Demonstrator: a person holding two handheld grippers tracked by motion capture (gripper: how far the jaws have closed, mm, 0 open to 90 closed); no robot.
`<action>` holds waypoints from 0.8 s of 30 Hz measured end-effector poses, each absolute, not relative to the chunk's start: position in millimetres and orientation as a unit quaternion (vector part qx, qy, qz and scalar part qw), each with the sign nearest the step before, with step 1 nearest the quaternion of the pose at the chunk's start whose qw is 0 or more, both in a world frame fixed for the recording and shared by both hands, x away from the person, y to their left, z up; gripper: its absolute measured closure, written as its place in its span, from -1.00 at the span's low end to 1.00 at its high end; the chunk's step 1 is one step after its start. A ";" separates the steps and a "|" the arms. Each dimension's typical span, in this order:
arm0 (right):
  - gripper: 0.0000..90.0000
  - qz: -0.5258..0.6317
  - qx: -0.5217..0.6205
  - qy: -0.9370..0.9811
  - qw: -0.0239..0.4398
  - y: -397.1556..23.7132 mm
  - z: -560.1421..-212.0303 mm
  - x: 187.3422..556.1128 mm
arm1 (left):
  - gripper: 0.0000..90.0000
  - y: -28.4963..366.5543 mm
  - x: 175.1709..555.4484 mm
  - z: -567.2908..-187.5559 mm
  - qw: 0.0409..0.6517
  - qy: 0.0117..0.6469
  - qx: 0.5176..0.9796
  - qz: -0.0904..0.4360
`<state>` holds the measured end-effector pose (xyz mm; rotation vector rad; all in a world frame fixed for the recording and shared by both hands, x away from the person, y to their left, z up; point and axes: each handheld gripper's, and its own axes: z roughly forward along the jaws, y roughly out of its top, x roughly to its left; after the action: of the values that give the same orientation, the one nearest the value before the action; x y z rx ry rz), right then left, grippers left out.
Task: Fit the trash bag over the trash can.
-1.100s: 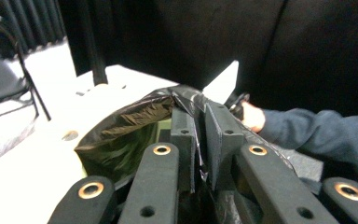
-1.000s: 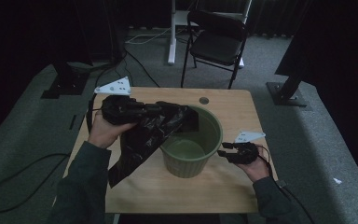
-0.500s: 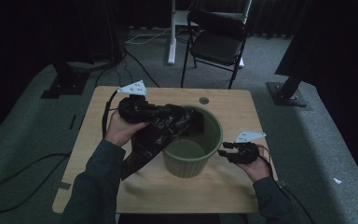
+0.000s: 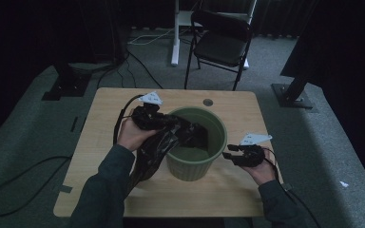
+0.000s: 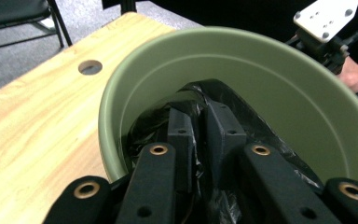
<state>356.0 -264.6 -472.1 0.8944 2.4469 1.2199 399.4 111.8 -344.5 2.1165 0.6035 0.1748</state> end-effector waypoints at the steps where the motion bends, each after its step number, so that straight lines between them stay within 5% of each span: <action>1: 0.22 0.420 0.308 0.843 0.132 -264.5 -472.2 356.0 | 0.67 112.1 399.3 -345.3 0.449 0.245 0.856 0.071; 9: 0.22 0.420 0.308 0.844 0.131 -263.4 -472.4 355.8 | 0.35 120.9 396.9 -342.1 0.457 0.257 0.847 0.086; 24: 0.23 0.423 0.307 0.842 0.134 -264.3 -470.8 354.7 | 0.22 165.0 374.0 -337.8 0.484 0.287 0.821 0.102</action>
<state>354.7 -264.3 -470.8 0.8885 2.4404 1.2268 374.0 165.0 -337.8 1.9985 0.6986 0.2490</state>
